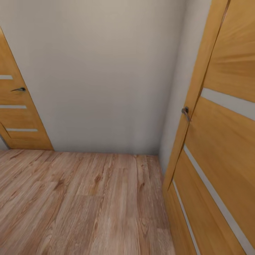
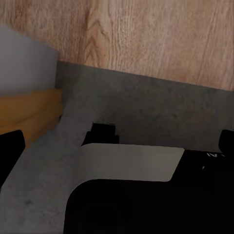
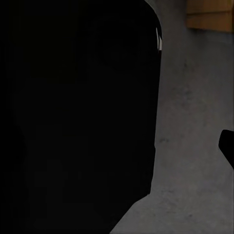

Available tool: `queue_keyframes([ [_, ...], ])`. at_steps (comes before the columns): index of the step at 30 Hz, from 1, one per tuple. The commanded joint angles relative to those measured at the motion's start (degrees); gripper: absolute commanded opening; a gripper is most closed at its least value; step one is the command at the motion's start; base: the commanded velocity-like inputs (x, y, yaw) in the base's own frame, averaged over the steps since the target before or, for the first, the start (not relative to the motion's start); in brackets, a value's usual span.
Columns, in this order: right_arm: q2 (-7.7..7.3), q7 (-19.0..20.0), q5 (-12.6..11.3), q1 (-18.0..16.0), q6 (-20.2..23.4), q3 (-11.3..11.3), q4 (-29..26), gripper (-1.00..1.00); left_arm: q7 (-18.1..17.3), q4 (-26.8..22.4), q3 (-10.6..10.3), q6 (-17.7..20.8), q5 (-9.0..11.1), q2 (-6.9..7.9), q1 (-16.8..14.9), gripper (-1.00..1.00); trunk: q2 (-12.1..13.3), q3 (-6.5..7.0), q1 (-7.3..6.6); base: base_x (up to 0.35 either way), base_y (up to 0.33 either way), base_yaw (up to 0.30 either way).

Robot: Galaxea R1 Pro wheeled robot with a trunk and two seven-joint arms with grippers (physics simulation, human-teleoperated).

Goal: Move the two storage containers from the living room to the garage. In the garage, place one container on the floor and stack the other container on top of it (either order is fine).

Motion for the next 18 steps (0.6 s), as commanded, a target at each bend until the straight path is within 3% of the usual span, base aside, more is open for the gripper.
queue_keyframes([
  [1, 0.0, -0.11, 0.04, -0.02, -0.14, 0.01, 0.03, 1.0, 0.09, 0.05, 0.29, -0.17, -0.07, -0.03, -0.03, 1.0, -0.02, -0.05, 0.02, 0.201, 0.0, 0.0],
  [18, 0.0, -0.11, 0.04, -0.02, -0.14, 0.01, 0.03, 1.0, 0.09, 0.05, 0.29, -0.17, -0.07, -0.03, -0.04, 1.0, -0.02, -0.05, 0.02, 0.206, 0.0, 0.0],
])
